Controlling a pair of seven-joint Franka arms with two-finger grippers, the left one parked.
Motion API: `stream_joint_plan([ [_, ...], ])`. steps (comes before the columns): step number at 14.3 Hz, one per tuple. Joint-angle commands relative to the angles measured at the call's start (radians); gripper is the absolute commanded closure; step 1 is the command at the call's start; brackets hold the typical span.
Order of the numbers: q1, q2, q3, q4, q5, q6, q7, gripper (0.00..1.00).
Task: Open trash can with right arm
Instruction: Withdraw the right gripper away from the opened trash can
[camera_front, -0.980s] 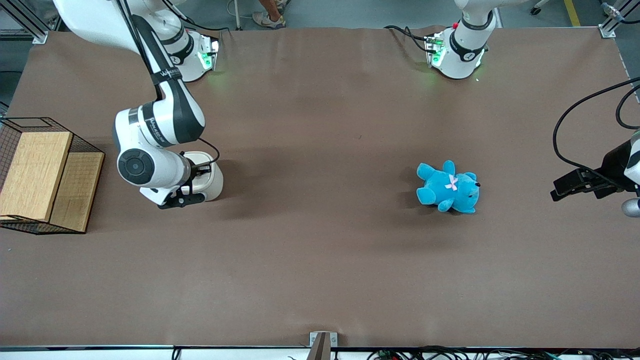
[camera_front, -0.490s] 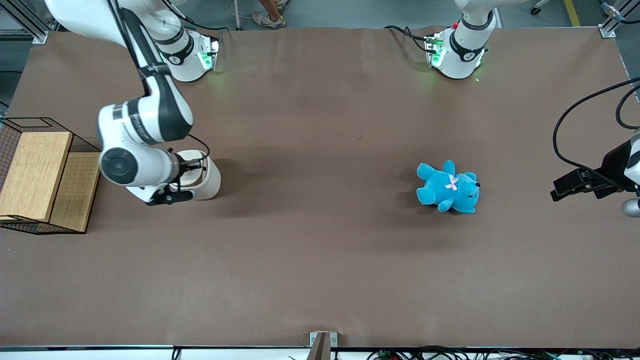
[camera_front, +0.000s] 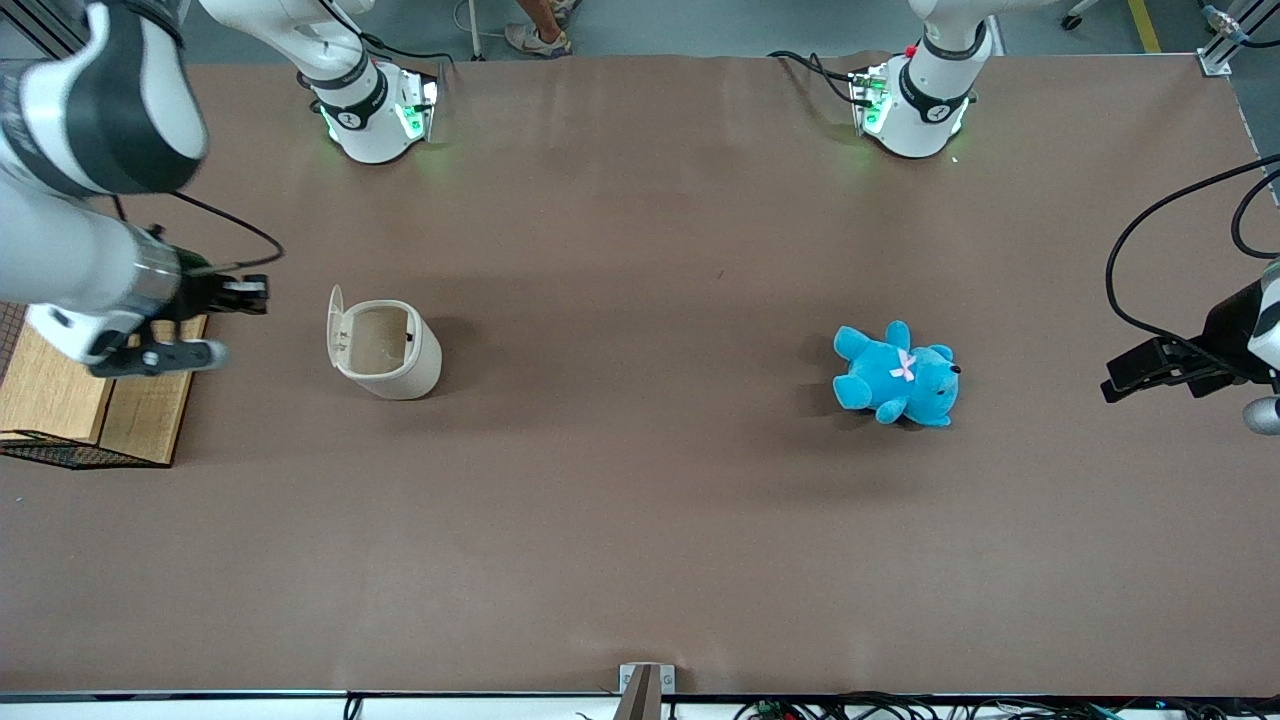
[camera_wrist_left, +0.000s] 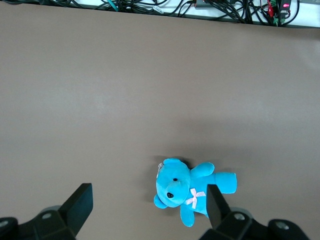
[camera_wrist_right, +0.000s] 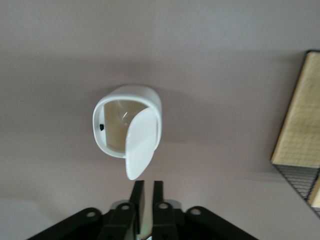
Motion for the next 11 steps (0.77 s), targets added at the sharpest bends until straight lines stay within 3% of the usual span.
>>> stream_joint_plan([
  [1, -0.022, -0.003, 0.01, 0.051, -0.019, 0.005, -0.019, 0.0],
  [6, -0.021, -0.017, 0.013, 0.166, -0.019, 0.016, -0.018, 0.0],
  [11, -0.021, -0.063, 0.013, 0.16, -0.021, 0.056, -0.013, 0.0],
])
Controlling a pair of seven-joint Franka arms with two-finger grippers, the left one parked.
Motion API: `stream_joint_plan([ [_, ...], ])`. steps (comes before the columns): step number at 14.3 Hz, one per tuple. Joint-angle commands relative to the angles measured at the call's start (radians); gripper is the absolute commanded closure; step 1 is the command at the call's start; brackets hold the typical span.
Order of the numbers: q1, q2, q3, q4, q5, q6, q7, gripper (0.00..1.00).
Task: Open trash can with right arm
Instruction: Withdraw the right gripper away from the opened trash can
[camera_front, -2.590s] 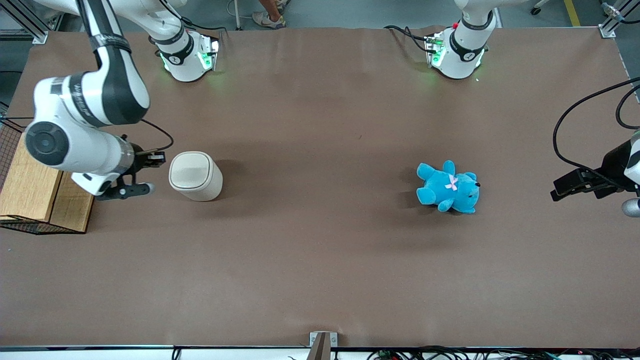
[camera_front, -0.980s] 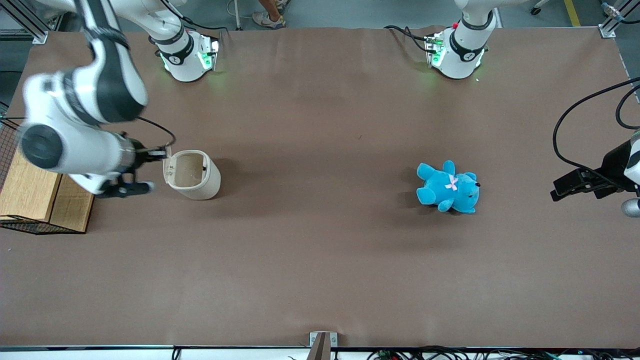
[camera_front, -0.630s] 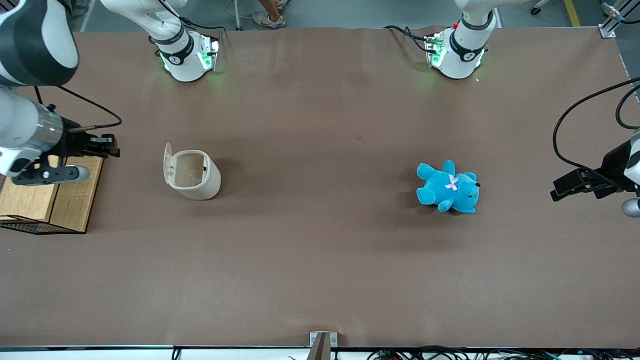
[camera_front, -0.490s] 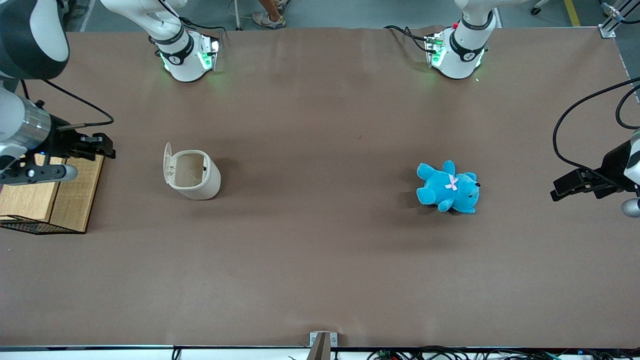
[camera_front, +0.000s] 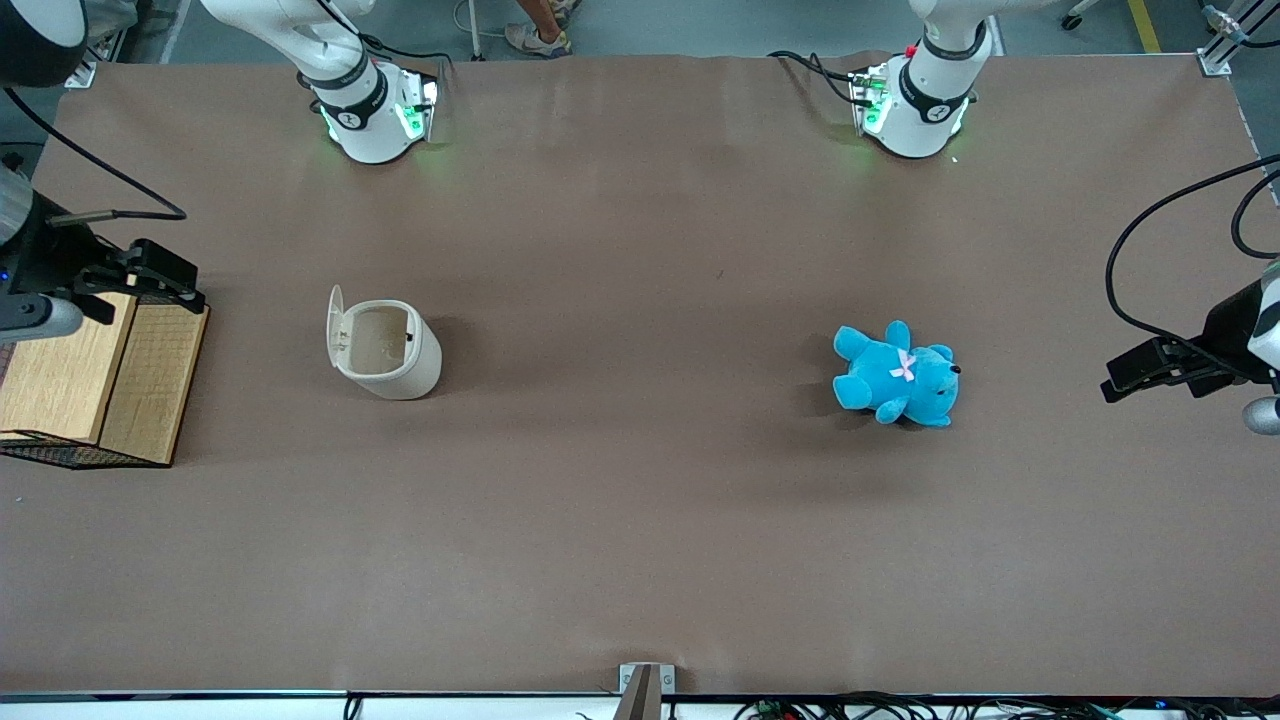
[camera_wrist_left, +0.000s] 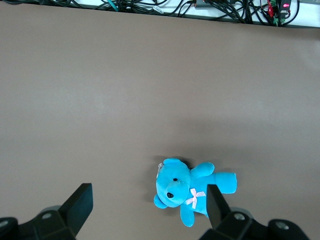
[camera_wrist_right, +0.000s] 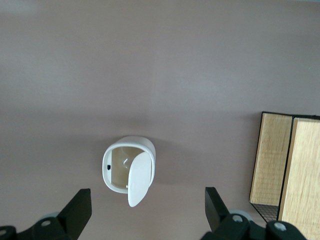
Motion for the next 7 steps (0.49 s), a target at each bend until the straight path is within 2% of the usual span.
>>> stream_joint_plan([
  [1, -0.008, -0.041, 0.002, -0.027, -0.014, 0.014, -0.002, 0.0],
  [7, -0.039, -0.087, 0.002, -0.082, -0.009, 0.014, 0.007, 0.0],
])
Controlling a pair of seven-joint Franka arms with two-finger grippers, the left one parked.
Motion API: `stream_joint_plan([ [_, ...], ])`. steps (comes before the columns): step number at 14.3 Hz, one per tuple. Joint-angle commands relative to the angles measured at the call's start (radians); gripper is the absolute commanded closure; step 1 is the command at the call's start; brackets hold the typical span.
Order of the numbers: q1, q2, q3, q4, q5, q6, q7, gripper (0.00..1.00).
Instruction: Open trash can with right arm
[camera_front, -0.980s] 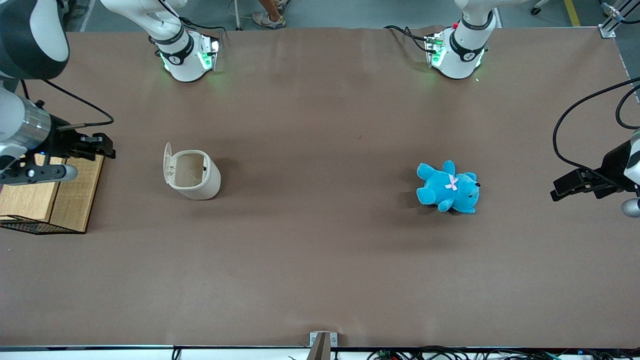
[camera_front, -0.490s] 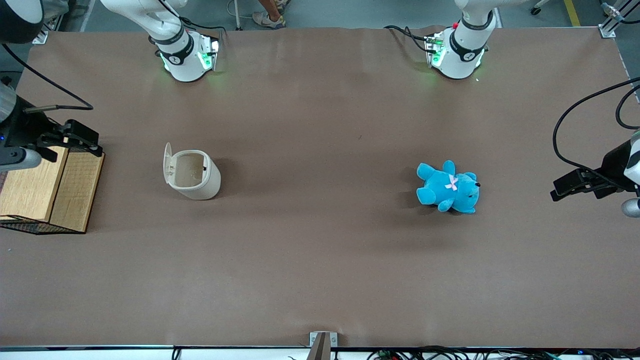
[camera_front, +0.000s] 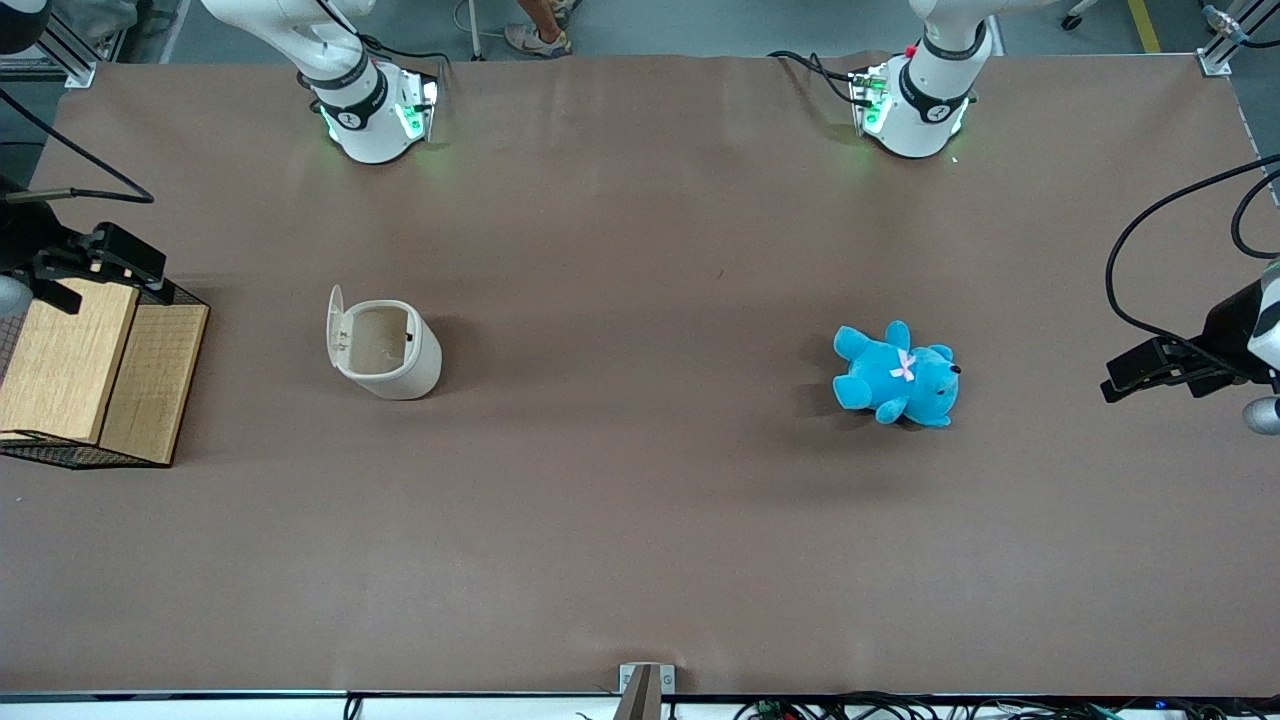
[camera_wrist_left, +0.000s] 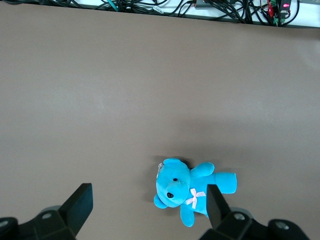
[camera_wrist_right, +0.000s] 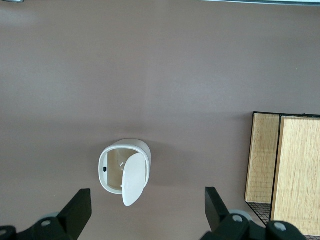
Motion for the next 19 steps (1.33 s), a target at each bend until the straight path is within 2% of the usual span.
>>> stream_joint_plan([
  [1, -0.029, -0.061, 0.012, -0.074, -0.004, 0.011, 0.004, 0.0],
  [8, -0.061, -0.06, 0.012, -0.078, -0.001, 0.019, 0.003, 0.0],
  [14, -0.055, -0.058, 0.015, -0.101, -0.036, 0.029, -0.005, 0.0],
  [19, -0.053, -0.061, 0.016, -0.103, -0.039, 0.032, -0.002, 0.0],
])
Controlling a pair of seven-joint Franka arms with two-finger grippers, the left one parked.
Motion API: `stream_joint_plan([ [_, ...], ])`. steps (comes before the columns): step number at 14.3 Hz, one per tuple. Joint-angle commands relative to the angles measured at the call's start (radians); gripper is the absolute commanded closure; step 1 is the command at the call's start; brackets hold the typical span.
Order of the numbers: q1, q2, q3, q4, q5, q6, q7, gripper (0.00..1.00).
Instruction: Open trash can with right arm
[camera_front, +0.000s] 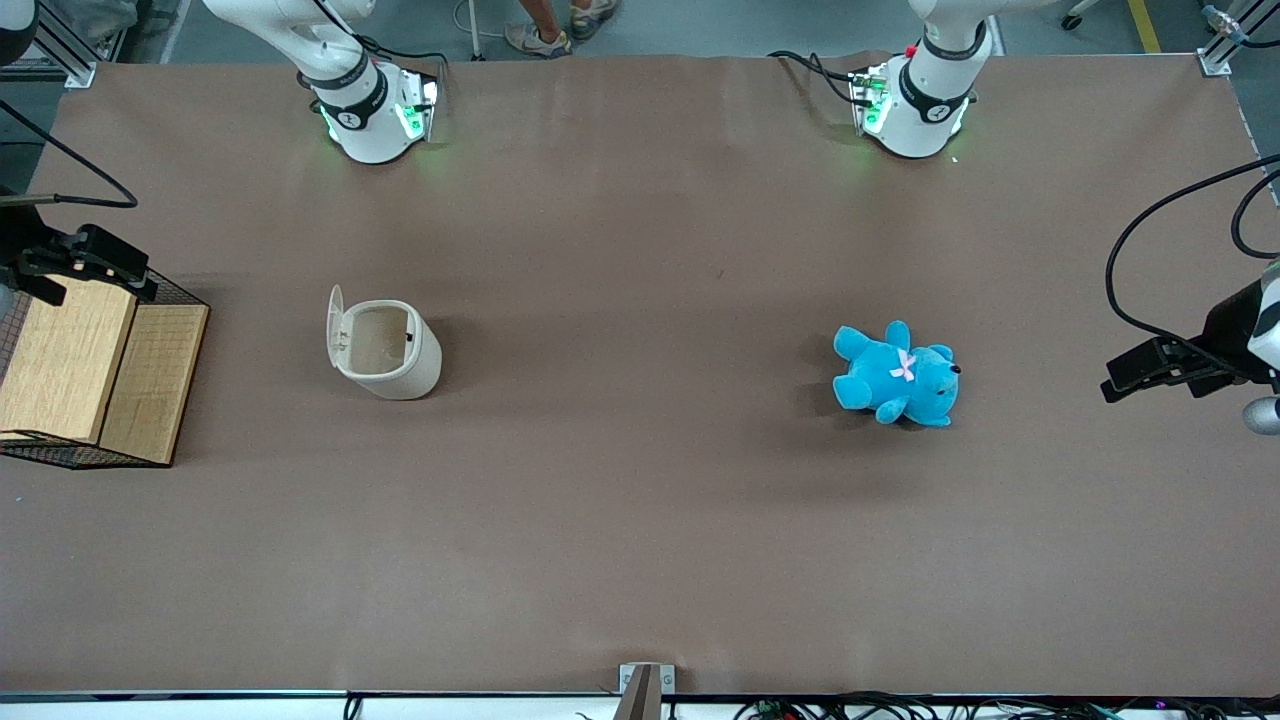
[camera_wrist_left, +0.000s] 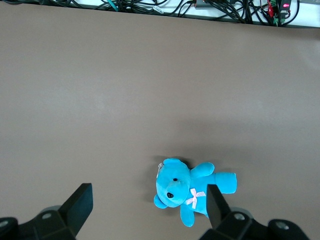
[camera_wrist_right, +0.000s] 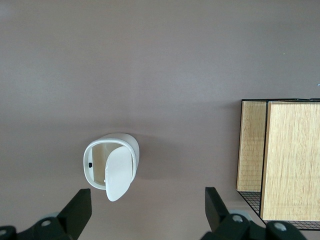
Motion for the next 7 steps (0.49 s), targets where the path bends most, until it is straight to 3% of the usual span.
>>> stream_joint_plan([
  [1, -0.01, -0.031, 0.013, -0.036, -0.017, 0.018, -0.002, 0.0],
  [7, -0.013, -0.029, 0.013, -0.036, -0.015, 0.03, -0.002, 0.0],
])
